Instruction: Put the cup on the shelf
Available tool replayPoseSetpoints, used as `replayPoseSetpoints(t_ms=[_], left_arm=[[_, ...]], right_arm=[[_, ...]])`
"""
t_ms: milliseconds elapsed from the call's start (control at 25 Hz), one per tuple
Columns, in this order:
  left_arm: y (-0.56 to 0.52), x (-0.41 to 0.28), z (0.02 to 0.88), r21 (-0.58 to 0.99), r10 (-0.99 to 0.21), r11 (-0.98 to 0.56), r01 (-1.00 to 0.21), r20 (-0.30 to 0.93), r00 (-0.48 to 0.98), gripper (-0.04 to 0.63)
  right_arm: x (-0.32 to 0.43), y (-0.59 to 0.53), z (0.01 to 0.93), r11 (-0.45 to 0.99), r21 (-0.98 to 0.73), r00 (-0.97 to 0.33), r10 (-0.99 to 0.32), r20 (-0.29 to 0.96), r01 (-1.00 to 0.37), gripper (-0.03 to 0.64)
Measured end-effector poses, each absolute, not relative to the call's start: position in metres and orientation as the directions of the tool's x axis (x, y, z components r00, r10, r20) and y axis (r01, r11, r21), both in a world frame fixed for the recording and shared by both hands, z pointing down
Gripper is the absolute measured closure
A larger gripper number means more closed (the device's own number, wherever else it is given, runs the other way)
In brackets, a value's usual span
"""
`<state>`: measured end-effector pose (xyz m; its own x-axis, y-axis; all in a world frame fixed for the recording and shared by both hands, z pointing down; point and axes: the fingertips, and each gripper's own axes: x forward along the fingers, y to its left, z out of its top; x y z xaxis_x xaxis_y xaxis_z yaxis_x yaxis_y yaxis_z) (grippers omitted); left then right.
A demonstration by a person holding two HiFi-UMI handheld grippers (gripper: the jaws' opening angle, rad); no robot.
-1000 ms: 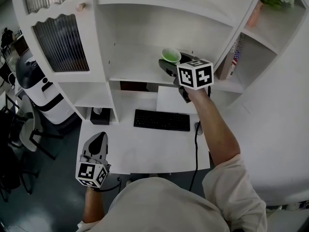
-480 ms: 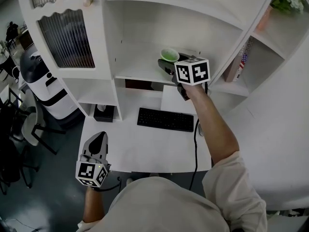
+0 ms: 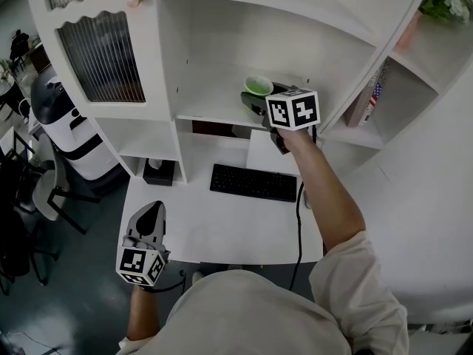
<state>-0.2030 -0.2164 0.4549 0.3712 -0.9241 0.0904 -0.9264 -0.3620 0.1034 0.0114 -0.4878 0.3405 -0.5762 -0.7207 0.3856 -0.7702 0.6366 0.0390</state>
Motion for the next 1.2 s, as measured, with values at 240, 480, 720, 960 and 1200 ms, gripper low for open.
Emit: replayPoseSetpoints(t_ms=[240,480,720,960,1200], left_arm=[[-0.2196,-0.2007,0.4576,0.107,-0.923,-0.364,-0.925,0.095,0.374,0.595],[-0.2221,-0.1998,0.4612,0.112,-0.921,-0.365,-0.924,0.098,0.376,0.595],[-0.2230,-0.1970,0.4615,0.115,-0.920,-0.369,-0.922,0.098,0.380,0.595],[-0.2222,-0.1982,0.4614,0.115,-0.920,-0.369,-0.922,0.097,0.380,0.595],[-0.2220,-0.1989,0.4603,0.114,-0.919,-0.372,-0.921,0.095,0.383,0.595]], right_arm=[[0.0119,-0.4902,0.3417,0.637,0.040,-0.576,-0.719,0.388,-0.769,0.305],[0.0123,-0.4917,0.3418,0.639,0.038,-0.577,-0.717,0.391,-0.768,0.305],[0.0129,-0.4922,0.3418,0.643,0.039,-0.580,-0.713,0.394,-0.764,0.299],[0.0118,-0.4908,0.3407,0.649,0.055,-0.582,-0.713,0.391,-0.759,0.267],[0.0081,-0.4887,0.3398,0.661,0.042,-0.600,-0.704,0.380,-0.749,0.242]])
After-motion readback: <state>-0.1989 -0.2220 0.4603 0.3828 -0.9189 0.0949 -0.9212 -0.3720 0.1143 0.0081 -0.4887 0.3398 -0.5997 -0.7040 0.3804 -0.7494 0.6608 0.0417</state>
